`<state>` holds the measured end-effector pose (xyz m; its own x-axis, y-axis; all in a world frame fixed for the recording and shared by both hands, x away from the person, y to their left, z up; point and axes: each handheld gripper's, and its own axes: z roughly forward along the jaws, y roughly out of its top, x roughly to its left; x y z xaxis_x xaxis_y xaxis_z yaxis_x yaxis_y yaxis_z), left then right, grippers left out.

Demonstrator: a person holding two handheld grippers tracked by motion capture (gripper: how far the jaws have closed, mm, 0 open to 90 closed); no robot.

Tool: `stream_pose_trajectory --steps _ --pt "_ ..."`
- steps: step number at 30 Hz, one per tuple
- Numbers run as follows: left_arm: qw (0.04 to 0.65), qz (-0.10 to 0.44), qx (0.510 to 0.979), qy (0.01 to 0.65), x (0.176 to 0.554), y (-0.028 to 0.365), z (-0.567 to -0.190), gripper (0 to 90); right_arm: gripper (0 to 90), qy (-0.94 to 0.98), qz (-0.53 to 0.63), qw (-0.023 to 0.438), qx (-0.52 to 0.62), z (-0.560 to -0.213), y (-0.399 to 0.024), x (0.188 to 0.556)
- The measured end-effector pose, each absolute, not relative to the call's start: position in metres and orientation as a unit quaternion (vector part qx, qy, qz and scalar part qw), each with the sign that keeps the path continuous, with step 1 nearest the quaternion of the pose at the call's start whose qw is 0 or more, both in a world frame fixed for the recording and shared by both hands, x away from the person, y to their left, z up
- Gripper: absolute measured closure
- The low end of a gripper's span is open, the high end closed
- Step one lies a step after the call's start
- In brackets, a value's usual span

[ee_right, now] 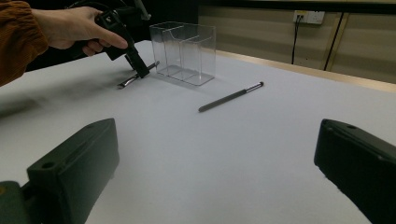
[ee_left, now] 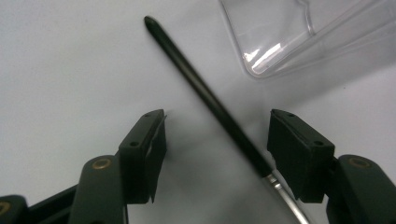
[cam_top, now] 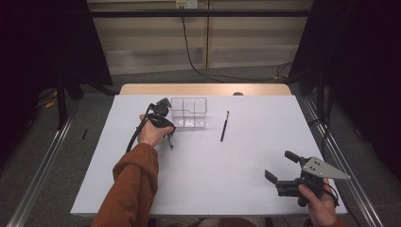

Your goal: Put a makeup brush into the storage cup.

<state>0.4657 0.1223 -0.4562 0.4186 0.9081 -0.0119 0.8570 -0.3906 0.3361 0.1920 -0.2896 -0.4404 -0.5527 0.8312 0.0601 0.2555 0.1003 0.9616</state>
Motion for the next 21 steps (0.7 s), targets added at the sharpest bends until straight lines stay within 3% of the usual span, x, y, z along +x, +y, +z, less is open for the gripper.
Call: stream_pose_trajectory --steps 3,21 --pt "0.145 0.089 0.827 0.536 0.4654 0.1225 -0.4557 40.8 0.0 0.693 0.544 0.264 0.392 -0.4404 -0.2896 0.1917" --pt "0.129 0.084 0.797 0.585 0.4653 0.1230 -0.4520 79.3 0.0 0.693 0.544 0.264 0.393 -0.4406 -0.2898 0.1918"
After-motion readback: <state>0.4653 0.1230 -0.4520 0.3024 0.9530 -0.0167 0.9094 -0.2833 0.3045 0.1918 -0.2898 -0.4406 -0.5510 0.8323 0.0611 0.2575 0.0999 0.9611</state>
